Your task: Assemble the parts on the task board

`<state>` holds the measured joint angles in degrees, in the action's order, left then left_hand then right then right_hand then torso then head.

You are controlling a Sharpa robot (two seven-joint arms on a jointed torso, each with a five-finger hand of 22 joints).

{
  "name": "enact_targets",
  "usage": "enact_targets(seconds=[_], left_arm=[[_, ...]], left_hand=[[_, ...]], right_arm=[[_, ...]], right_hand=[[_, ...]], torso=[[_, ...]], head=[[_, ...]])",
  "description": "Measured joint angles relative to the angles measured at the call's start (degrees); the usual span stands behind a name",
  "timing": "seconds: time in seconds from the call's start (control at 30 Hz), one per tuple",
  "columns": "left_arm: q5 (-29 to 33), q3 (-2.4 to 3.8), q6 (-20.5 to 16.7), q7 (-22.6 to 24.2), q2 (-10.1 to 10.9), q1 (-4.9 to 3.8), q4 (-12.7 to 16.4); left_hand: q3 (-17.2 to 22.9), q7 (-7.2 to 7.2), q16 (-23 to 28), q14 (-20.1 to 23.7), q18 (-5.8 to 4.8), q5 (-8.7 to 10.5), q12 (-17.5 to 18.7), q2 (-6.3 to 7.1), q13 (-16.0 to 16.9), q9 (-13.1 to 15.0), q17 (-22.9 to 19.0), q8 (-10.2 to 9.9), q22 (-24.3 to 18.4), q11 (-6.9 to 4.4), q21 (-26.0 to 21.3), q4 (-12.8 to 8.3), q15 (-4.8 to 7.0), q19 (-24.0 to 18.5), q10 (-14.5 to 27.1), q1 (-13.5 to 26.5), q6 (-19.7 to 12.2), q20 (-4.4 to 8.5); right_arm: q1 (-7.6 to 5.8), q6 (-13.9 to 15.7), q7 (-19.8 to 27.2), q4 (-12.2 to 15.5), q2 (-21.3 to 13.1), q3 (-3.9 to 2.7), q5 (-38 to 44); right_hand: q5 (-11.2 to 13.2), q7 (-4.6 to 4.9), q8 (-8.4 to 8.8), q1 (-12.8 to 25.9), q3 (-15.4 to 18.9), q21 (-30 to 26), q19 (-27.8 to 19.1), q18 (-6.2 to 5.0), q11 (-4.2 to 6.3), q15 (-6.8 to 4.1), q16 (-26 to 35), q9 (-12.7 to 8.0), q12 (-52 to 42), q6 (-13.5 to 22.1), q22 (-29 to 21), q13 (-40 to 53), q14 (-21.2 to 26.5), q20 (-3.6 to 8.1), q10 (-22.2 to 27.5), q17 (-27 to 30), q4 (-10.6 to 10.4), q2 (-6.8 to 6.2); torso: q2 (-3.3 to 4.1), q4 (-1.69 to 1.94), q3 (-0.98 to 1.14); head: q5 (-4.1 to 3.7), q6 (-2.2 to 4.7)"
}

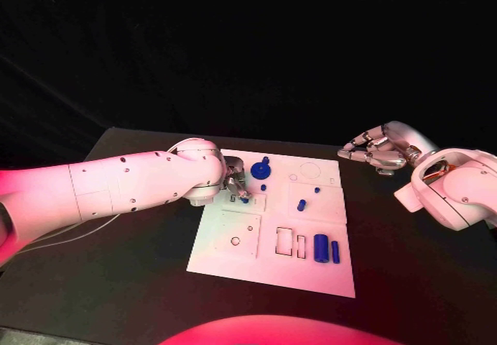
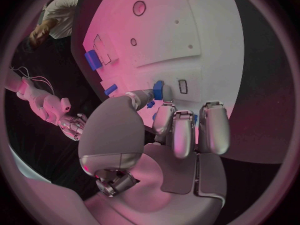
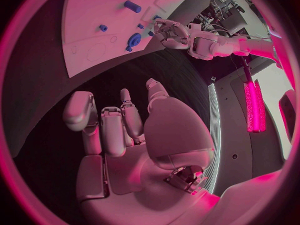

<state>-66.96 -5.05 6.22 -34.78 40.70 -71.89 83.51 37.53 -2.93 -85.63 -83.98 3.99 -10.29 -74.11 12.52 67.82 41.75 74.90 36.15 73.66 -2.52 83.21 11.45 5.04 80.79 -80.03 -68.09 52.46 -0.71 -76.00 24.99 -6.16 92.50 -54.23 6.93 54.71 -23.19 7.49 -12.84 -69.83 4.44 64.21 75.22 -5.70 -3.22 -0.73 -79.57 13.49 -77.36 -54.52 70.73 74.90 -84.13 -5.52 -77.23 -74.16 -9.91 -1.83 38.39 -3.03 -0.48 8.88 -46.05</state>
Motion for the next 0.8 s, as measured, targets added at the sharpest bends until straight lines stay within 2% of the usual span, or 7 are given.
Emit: enact_targets(seconds=[0.8], left_arm=[[-1.04, 0.06, 0.75, -0.07, 0.05, -0.05, 0.12]], left_hand=[[-0.36, 0.20, 0.00, -0.20, 0.00, 0.00, -1.45, 0.23, 1.53, 0.00, 0.04, 1.06, 1.09, -0.51, 0.45, -0.90, 0.60, 0.61, -0.72, 0.69, 0.38, 0.21]], right_arm=[[0.04, -0.01, 0.00, 0.05, -0.09, 0.00, -0.02]], right_hand=[[0.00, 0.00, 0.00, 0.00, 0.06, 0.00, 0.00, 0.00, 0.00, 0.00, 0.00, 0.04, 0.00, 0.00, 0.00, 0.00, 0.00, 0.00, 0.00, 0.00, -0.06, 0.00]], torso=[[0.05, -0.01, -0.03]], head=[[-0.09, -0.07]])
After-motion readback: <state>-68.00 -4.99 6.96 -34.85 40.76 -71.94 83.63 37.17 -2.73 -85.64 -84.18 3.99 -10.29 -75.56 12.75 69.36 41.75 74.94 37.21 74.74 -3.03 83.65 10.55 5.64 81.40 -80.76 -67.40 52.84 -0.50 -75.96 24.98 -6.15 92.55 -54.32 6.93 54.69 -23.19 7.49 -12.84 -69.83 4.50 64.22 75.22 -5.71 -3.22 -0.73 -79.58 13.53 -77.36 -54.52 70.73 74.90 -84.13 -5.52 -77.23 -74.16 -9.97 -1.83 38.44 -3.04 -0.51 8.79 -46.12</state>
